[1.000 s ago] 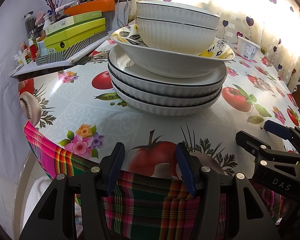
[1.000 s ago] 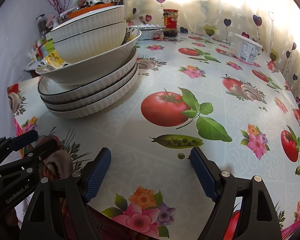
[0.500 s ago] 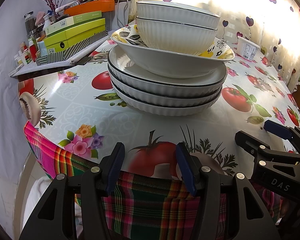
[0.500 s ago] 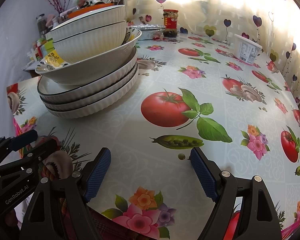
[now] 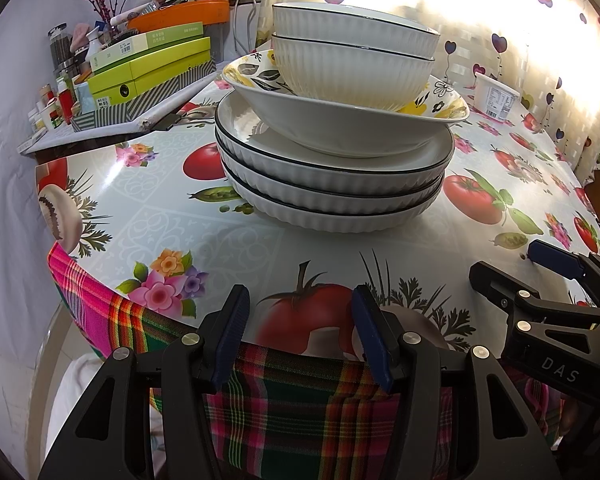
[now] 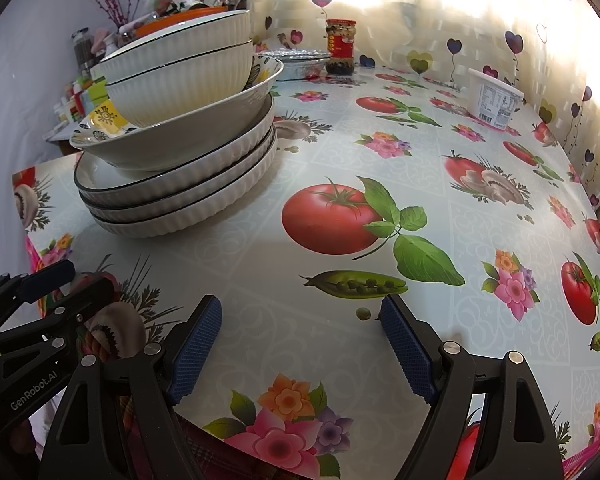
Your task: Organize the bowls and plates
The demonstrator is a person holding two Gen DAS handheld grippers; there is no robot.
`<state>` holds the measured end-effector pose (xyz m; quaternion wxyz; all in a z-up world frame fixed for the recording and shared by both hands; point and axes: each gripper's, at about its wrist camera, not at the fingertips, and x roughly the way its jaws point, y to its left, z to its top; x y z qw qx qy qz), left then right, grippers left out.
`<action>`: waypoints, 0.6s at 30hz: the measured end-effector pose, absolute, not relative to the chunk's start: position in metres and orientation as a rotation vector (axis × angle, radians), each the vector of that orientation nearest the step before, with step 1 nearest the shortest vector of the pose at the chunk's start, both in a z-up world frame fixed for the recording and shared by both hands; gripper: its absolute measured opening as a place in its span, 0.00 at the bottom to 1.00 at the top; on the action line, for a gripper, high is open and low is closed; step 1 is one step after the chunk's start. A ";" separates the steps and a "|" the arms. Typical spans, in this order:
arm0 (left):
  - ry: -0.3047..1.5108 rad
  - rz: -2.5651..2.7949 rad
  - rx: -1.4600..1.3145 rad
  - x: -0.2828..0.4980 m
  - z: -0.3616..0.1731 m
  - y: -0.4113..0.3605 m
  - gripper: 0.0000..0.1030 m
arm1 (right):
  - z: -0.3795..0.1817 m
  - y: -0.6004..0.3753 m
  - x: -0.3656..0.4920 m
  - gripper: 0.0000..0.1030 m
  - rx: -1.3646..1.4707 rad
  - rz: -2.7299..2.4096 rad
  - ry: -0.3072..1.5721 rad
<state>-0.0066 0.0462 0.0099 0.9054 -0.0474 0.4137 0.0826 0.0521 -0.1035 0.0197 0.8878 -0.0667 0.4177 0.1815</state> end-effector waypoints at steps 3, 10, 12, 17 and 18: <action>0.854 0.171 -0.098 -0.007 0.010 0.046 0.53 | 0.020 -0.104 0.052 0.81 -0.139 0.378 0.868; 0.854 0.171 -0.098 -0.007 0.010 0.046 0.53 | 0.019 -0.103 0.052 0.81 -0.139 0.378 0.868; 0.854 0.171 -0.098 -0.007 0.010 0.046 0.53 | 0.019 -0.103 0.052 0.81 -0.140 0.378 0.868; 0.854 0.171 -0.098 -0.007 0.010 0.046 0.53 | 0.020 -0.103 0.052 0.81 -0.140 0.377 0.868; 0.854 0.171 -0.098 -0.007 0.010 0.046 0.53 | 0.020 -0.104 0.052 0.81 -0.140 0.377 0.868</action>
